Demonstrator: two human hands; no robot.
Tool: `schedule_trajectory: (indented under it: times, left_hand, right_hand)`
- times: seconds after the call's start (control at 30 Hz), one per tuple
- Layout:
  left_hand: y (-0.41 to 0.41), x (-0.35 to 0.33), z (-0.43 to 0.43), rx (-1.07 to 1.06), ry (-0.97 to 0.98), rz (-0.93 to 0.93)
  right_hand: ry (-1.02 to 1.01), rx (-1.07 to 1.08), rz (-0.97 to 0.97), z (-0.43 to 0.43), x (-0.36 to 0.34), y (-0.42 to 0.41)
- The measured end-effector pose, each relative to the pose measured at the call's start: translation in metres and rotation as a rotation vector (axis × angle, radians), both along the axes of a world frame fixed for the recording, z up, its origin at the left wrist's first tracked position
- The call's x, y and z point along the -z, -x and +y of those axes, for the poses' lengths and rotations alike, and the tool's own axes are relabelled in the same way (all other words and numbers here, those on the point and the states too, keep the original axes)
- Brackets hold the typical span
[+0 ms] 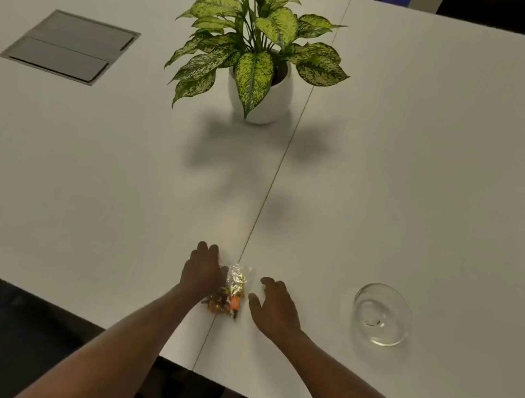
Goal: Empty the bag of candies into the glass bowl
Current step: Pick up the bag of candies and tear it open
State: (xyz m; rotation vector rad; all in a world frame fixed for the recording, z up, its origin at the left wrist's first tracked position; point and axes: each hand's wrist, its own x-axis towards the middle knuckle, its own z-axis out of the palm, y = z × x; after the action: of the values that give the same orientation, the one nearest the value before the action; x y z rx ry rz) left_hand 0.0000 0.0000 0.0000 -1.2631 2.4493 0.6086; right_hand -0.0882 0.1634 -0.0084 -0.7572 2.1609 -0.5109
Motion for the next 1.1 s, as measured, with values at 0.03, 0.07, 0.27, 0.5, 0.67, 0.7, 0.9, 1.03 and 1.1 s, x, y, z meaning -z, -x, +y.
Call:
schedule_trajectory:
  times: [0.03, 0.07, 0.27, 0.5, 0.67, 0.7, 0.9, 1.03, 1.1]
  left_hand:
    - [-0.001, 0.001, -0.002, -0.039, -0.042, 0.024]
    - [-0.002, -0.001, -0.005, -0.067, -0.073, 0.046]
    - [-0.003, 0.003, -0.006, -0.154, -0.217, 0.135]
    - [-0.005, -0.002, 0.006, -0.118, -0.221, 0.215]
    - [-0.004, -0.028, 0.018, -0.084, -0.351, 0.296]
    - [-0.003, -0.034, 0.021, -0.095, -0.393, 0.308]
    - [0.006, -0.074, 0.044, -0.158, -0.574, 0.422]
    - [0.015, -0.097, 0.058, -0.195, -0.599, 0.5]
    - [0.02, -0.108, 0.067, -0.187, -0.594, 0.518]
  right_hand:
    - [0.009, 0.007, -0.026, -0.004, 0.001, -0.002]
    - [0.013, 0.016, -0.052, -0.008, -0.001, -0.003]
    - [-0.019, 0.082, -0.123, -0.026, -0.003, -0.011]
    - [0.031, 0.152, -0.124, -0.017, -0.002, -0.001]
    - [0.194, 0.345, -0.207, 0.005, -0.011, 0.014]
    - [0.221, 0.383, -0.248, 0.009, -0.015, 0.017]
    - [0.288, 0.4, -0.312, 0.035, -0.037, 0.043]
    - [0.349, 0.378, -0.272, 0.052, -0.055, 0.061]
    - [0.392, 0.346, -0.244, 0.061, -0.067, 0.07]
